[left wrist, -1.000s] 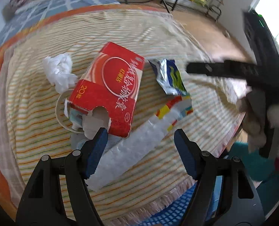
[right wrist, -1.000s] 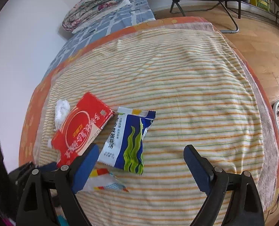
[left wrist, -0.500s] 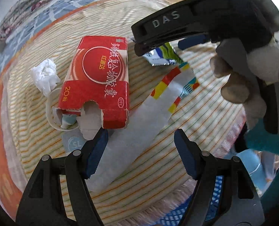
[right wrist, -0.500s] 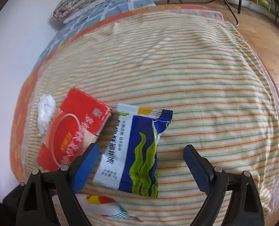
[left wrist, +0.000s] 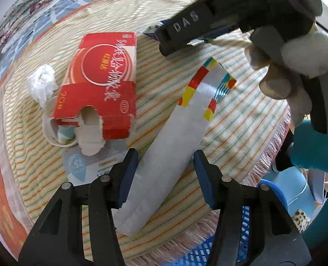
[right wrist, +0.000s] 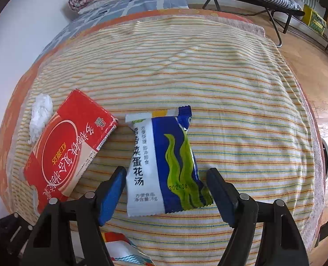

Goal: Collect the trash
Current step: 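Grasp the white rolled packet with the left gripper while the right gripper grasps the soup sachet, then carry the packet and sachet over the blue basket and release both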

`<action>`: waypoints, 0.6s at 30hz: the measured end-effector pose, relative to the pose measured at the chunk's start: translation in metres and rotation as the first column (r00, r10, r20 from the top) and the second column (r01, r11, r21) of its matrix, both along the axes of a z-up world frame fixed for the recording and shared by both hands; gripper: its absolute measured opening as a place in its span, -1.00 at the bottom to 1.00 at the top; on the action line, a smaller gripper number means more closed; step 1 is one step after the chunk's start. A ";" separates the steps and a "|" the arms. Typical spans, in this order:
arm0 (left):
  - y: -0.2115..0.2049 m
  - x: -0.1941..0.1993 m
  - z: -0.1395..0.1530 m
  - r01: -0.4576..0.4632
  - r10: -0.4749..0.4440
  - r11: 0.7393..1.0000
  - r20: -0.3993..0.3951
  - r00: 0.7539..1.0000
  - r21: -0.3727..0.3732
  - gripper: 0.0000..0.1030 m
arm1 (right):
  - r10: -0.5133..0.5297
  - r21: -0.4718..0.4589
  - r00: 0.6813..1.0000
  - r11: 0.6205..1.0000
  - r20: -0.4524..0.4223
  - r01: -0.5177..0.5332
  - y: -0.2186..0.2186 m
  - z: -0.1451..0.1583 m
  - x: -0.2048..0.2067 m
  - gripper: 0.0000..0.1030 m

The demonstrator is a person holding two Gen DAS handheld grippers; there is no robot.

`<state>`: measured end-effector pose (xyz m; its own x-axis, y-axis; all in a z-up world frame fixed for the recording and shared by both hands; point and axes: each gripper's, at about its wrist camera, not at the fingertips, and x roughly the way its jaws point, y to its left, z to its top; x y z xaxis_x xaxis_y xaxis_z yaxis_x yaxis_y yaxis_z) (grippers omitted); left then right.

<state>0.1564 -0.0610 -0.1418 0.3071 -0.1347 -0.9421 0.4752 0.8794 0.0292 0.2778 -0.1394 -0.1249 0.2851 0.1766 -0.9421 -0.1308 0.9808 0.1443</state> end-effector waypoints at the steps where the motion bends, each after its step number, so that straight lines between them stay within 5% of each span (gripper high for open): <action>1: -0.001 0.000 0.000 -0.003 0.003 1.000 0.004 1.000 0.000 -0.03 | -0.001 0.003 1.000 1.000 0.001 0.001 -0.002 0.001 0.001 0.44; 7: -0.003 -0.002 0.003 -0.002 0.002 1.000 0.014 1.000 -0.016 -0.54 | -0.011 0.049 1.000 0.999 0.010 0.011 -0.008 0.004 0.007 0.55; 10: -0.002 -0.004 0.004 -0.010 0.011 1.000 0.019 1.000 -0.023 -0.62 | -0.026 0.044 1.000 0.999 0.013 0.026 -0.011 0.002 0.012 0.54; 13: -0.003 -0.006 0.007 -0.014 0.015 0.999 0.024 1.000 -0.032 -0.66 | -0.035 0.036 0.999 0.999 0.020 0.034 -0.011 0.001 0.015 0.19; 18: 0.001 -0.004 0.013 -0.030 0.032 0.998 0.032 0.999 -0.054 -0.67 | -0.056 0.091 0.997 0.994 0.050 0.051 -0.021 0.012 0.016 0.04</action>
<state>0.1527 -0.0604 -0.1287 0.3424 -0.1741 -0.9233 0.4473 0.8944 -0.0028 0.2943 -0.1603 -0.1133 0.3453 0.2431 -0.9065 -0.0879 0.9700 0.2267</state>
